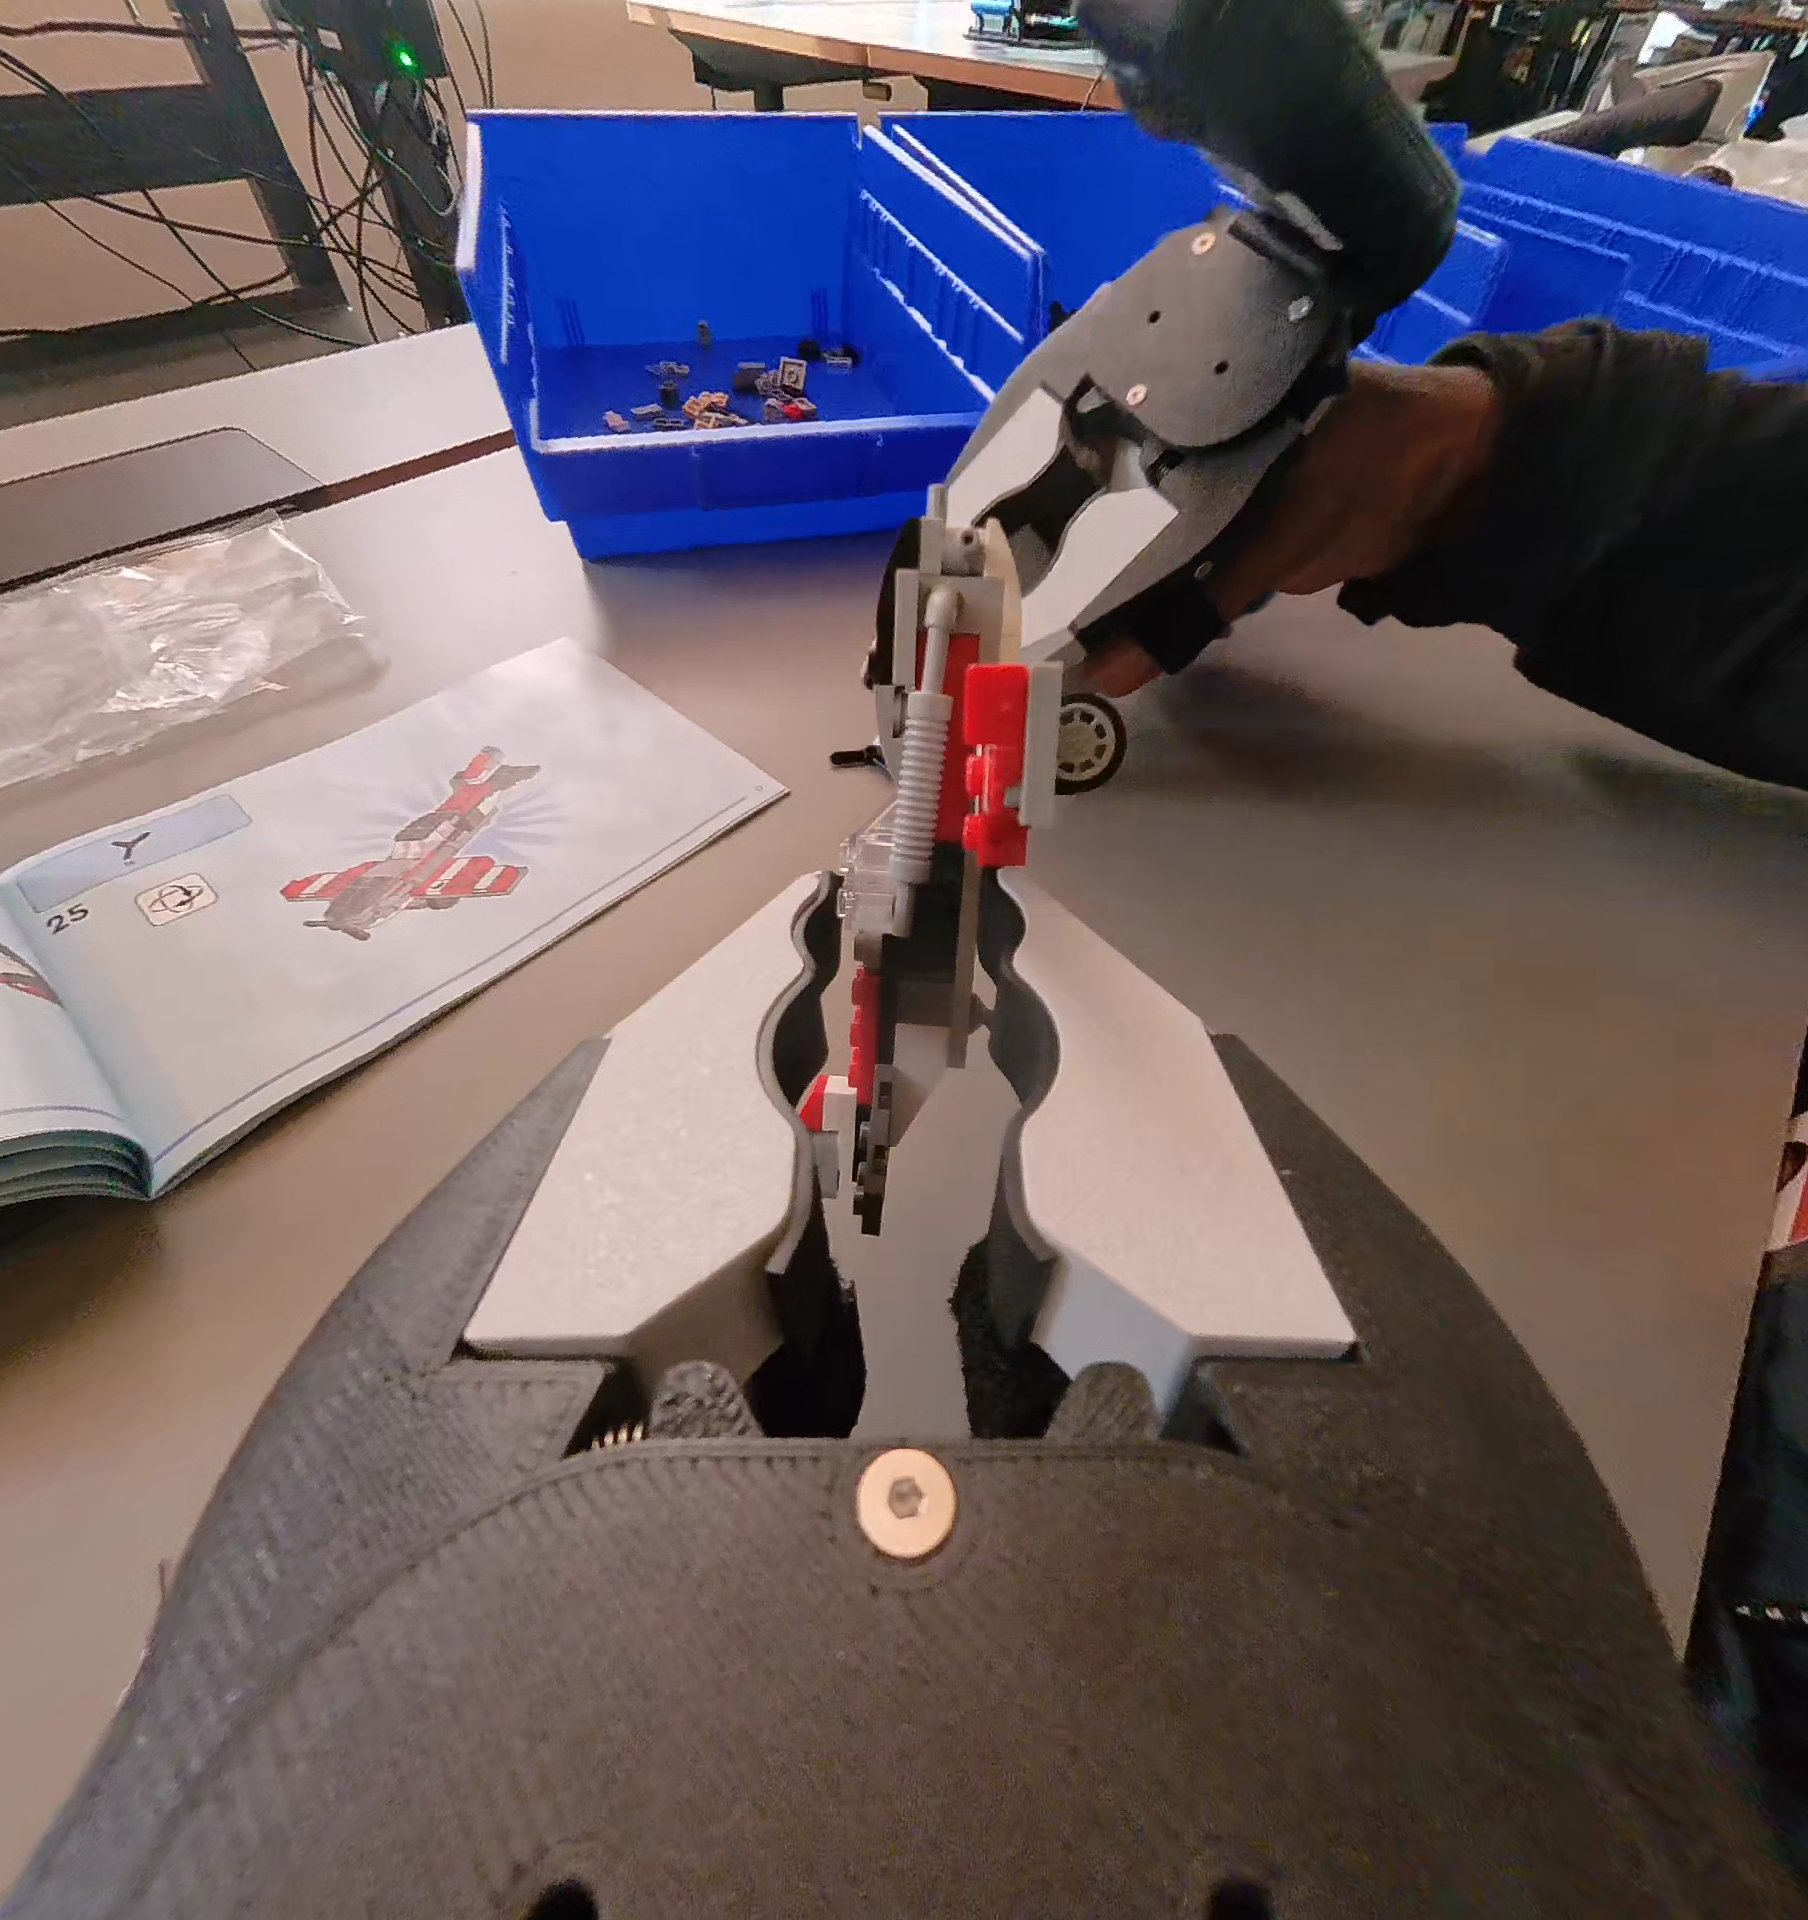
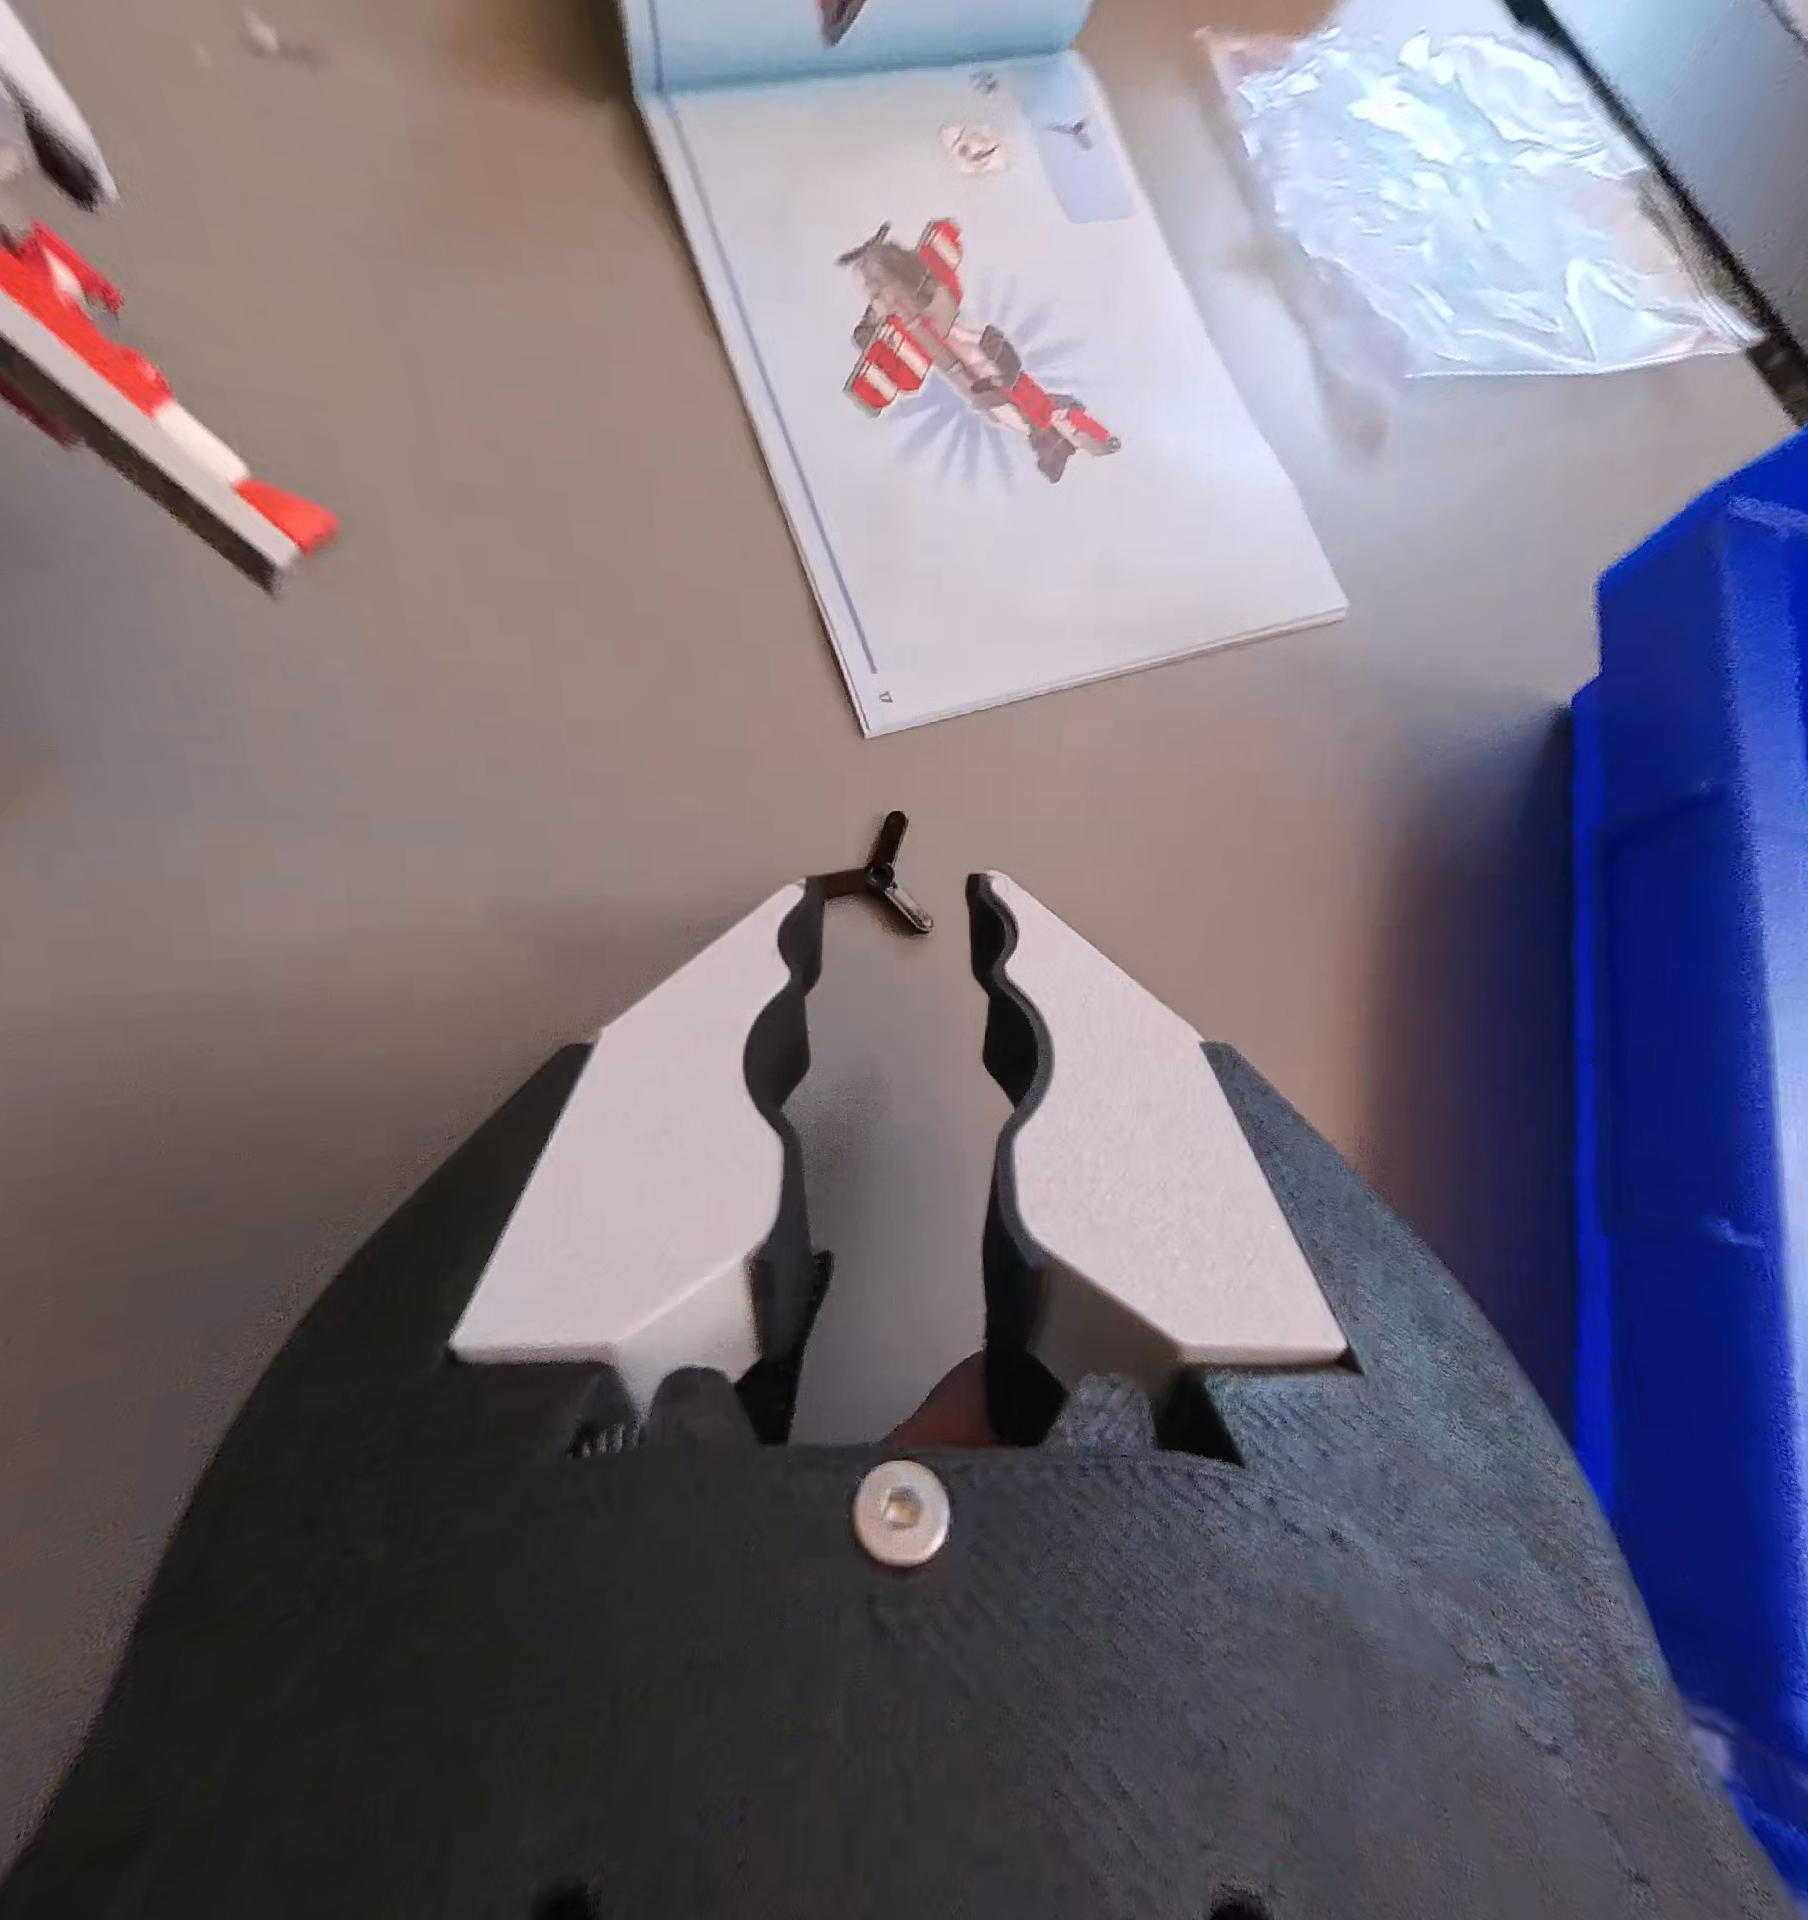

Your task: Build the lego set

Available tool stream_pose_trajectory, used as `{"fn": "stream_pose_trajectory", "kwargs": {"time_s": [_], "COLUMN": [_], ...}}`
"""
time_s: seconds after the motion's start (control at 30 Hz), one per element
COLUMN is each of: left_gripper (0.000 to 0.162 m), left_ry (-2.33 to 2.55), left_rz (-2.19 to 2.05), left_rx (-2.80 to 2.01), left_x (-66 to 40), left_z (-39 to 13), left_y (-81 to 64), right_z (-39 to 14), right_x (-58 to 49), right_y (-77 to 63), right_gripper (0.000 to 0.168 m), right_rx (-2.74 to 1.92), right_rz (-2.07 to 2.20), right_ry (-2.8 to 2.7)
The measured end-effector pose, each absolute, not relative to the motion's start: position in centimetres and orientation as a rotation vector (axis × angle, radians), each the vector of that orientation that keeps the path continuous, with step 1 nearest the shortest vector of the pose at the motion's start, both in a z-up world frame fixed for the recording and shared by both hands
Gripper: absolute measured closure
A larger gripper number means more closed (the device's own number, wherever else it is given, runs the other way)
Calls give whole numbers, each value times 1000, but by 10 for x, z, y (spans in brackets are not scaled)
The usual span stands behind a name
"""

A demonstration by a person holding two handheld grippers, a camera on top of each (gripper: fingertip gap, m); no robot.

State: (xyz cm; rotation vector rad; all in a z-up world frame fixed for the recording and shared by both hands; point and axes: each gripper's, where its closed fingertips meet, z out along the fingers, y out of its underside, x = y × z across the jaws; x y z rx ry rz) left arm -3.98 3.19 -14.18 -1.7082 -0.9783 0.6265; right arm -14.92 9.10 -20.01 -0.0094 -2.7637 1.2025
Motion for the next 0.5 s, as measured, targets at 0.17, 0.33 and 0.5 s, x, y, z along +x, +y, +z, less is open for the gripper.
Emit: {"fn": "stream_pose_trajectory", "kwargs": {"time_s": [0.17,0.33,0.5], "left_gripper": [136,136,136], "left_ry": [-976,-977,-978], "left_rz": [627,617,608], "left_rx": [-1707,-1701,-1688], "left_x": [-39,-39,-38], "left_z": [-141,-140,-137], "left_y": [31,30,28], "right_z": [-212,-214,-215], "right_x": [-148,-145,-145], "right_y": [86,82,86], "right_gripper": [141,148,147], "right_rx": [85,-46,-180], "right_rz": [1107,1086,1086], "right_ry": [-2814,-2829,-2841]}}
